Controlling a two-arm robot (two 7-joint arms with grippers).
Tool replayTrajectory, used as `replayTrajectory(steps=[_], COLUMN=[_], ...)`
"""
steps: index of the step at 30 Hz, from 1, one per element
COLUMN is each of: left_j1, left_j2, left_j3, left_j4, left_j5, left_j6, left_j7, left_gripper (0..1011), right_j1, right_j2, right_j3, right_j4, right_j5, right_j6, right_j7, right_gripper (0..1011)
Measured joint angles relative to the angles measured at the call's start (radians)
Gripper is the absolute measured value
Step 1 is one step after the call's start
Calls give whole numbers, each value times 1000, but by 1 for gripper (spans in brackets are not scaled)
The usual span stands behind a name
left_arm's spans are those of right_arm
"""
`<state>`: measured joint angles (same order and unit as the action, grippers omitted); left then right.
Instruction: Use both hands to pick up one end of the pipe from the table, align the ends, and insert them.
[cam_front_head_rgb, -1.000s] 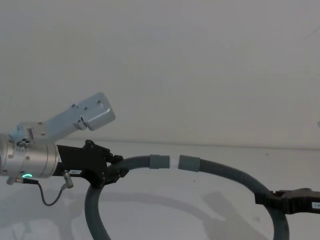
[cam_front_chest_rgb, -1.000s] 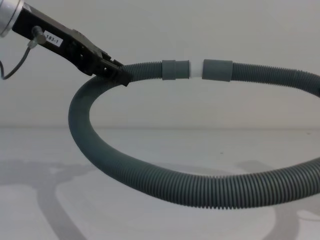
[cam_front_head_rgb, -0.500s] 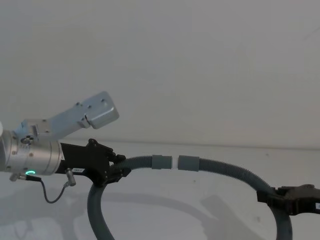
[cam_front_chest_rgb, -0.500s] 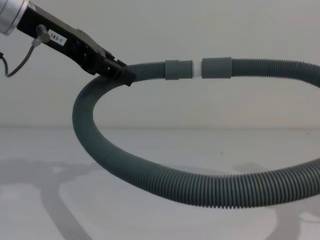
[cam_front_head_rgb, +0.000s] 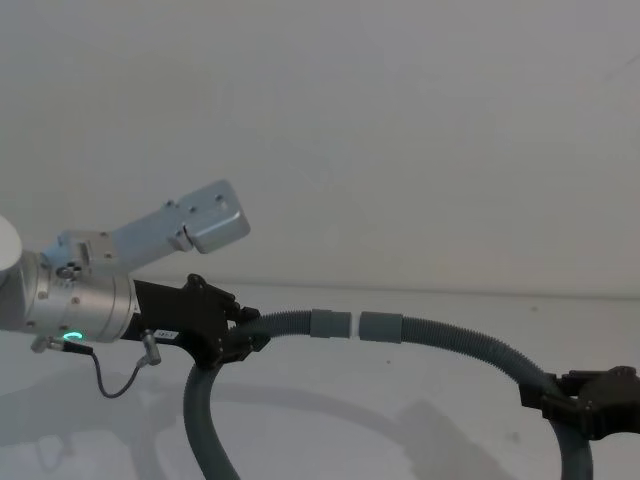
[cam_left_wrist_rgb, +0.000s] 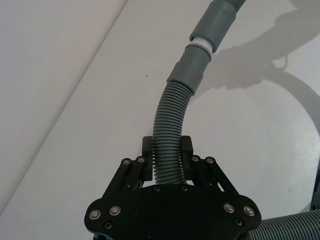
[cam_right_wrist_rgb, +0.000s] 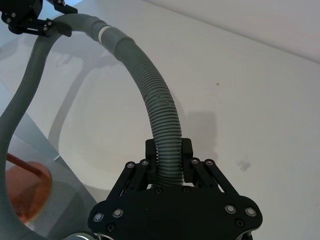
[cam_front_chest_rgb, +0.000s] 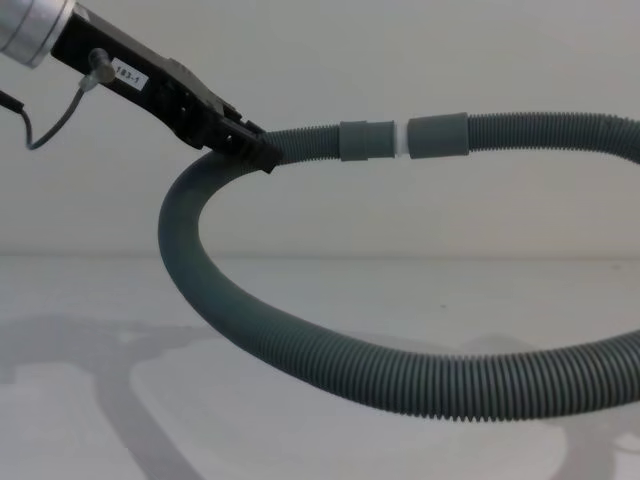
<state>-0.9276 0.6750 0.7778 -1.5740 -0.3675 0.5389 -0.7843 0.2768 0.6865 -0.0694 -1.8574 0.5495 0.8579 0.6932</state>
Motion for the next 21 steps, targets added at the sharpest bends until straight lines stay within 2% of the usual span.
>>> replayTrajectory(steps=[10,21], left_j1=[-27,-52], left_j2=[-32,-67], left_j3=[20,35], left_j4=[46,93], left_j5=[10,17], left_j6=[-26,-58], left_j7=[-16,-31], left_gripper=[290,290], right_j1=[-7,-10], right_j2=[17,23], right_j3=[-2,-1], right_j4=[-3,-3], right_j5=[-1,6], right_j6=[-26,-31], right_j7=[4,-2], right_gripper=[255,255])
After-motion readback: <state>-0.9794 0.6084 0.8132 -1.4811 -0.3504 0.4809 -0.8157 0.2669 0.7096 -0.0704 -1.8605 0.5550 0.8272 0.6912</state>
